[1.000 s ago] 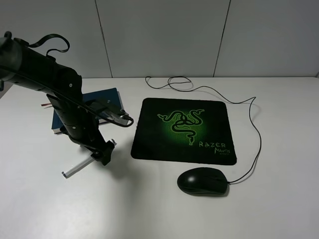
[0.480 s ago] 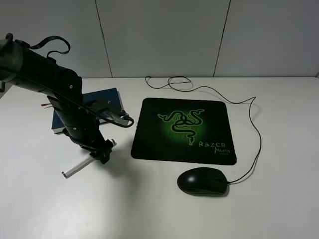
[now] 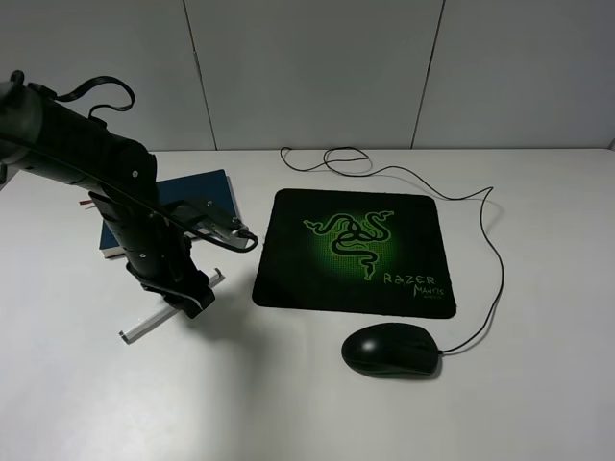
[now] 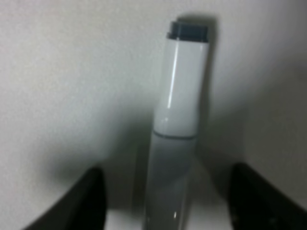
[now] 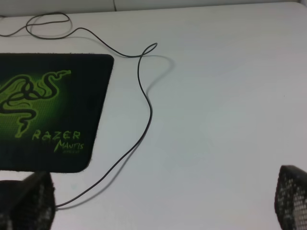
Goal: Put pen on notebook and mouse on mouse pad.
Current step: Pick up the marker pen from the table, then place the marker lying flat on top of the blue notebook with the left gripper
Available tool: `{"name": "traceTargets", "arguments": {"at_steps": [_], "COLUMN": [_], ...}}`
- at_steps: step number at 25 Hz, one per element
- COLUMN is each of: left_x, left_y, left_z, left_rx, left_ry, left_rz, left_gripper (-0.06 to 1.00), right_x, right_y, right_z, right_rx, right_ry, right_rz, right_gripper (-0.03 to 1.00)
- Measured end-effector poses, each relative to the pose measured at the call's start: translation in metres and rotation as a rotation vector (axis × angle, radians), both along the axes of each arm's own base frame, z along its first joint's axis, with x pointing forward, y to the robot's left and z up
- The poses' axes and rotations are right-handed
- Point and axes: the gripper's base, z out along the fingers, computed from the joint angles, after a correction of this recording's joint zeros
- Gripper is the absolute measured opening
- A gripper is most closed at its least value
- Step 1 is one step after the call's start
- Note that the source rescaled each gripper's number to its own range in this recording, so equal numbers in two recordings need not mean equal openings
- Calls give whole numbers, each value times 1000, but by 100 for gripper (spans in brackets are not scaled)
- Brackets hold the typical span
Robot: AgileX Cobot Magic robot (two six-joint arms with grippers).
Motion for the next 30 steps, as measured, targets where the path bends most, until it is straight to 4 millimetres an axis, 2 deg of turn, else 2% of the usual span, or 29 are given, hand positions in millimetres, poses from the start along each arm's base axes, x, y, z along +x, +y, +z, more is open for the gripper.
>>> {"name": "traceTargets", "arguments": {"at_steps": [4,5,17,30], "left_x": [0,0,0,7], "left_y": [0,0,0,-2], "left_z": [0,0,2,51], "left_rx": [-4,-4,-5,22], "left_ry": [2,1,-1,7], "left_rz": [5,5,5,-10], "left_gripper": [4,0,1,1], "right_x": [0,0,0,0], "right_y": [0,0,0,0], "right_z": [0,0,0,0], "right_rx": [0,0,0,0], "right_ry": [0,0,0,0], "right_rz": [0,0,0,0], "right_gripper": [100,100,100,100]}}
